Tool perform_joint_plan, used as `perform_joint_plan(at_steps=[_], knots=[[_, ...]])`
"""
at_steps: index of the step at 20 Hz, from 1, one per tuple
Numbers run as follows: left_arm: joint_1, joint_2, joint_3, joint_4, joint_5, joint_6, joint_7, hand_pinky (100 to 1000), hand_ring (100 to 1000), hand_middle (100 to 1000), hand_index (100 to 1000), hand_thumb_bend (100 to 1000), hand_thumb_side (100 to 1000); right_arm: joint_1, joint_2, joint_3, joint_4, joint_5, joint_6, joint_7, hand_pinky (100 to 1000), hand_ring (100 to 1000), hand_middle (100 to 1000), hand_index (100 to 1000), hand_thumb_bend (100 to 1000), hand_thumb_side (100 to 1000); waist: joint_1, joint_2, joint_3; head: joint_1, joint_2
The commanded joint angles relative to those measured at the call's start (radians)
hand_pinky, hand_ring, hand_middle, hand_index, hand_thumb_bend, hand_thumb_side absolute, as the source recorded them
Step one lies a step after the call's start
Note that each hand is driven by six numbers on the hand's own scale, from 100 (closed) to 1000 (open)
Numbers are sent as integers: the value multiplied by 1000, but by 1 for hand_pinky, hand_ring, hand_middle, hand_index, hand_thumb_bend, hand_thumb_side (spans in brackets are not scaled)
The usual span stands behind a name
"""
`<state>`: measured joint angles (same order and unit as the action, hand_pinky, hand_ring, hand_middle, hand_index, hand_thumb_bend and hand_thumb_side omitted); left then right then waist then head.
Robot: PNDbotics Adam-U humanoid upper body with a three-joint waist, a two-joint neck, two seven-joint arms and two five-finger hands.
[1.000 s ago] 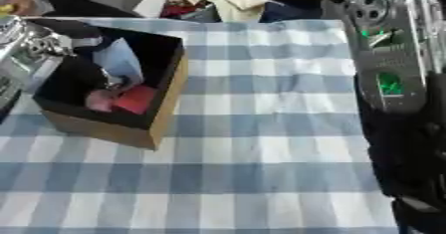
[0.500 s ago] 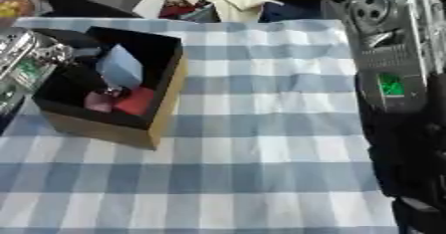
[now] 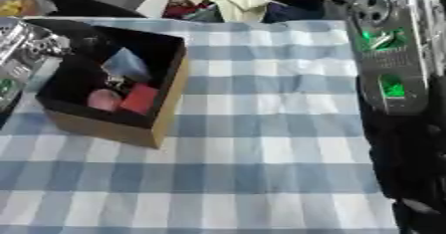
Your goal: Pick up objects on the table and place them in the box.
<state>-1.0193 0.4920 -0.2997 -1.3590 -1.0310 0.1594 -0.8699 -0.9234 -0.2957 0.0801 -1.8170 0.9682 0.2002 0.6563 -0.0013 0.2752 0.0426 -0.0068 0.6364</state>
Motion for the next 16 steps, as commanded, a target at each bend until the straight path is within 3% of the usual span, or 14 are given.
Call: perform_joint_plan(at_steps=[1, 10, 16], knots=[[-16, 29, 34, -74, 33, 20, 13, 721, 880, 833, 951, 544, 862, -11, -11, -11, -21, 7, 3, -4, 947, 928, 829, 893, 100, 995, 3, -30, 2, -1, 9], [40, 77, 108, -321, 128, 63, 57, 677, 862, 821, 938, 416, 877, 0, -28, -21, -42, -3, 28, -36, 948, 928, 830, 894, 100, 977, 3, -43, 10, -8, 20], [140, 124, 180, -516, 224, 153, 172, 627, 857, 820, 931, 282, 958, 14, -64, -24, -89, -73, 64, -114, 945, 930, 828, 898, 100, 918, 2, -47, 16, -16, 22]])
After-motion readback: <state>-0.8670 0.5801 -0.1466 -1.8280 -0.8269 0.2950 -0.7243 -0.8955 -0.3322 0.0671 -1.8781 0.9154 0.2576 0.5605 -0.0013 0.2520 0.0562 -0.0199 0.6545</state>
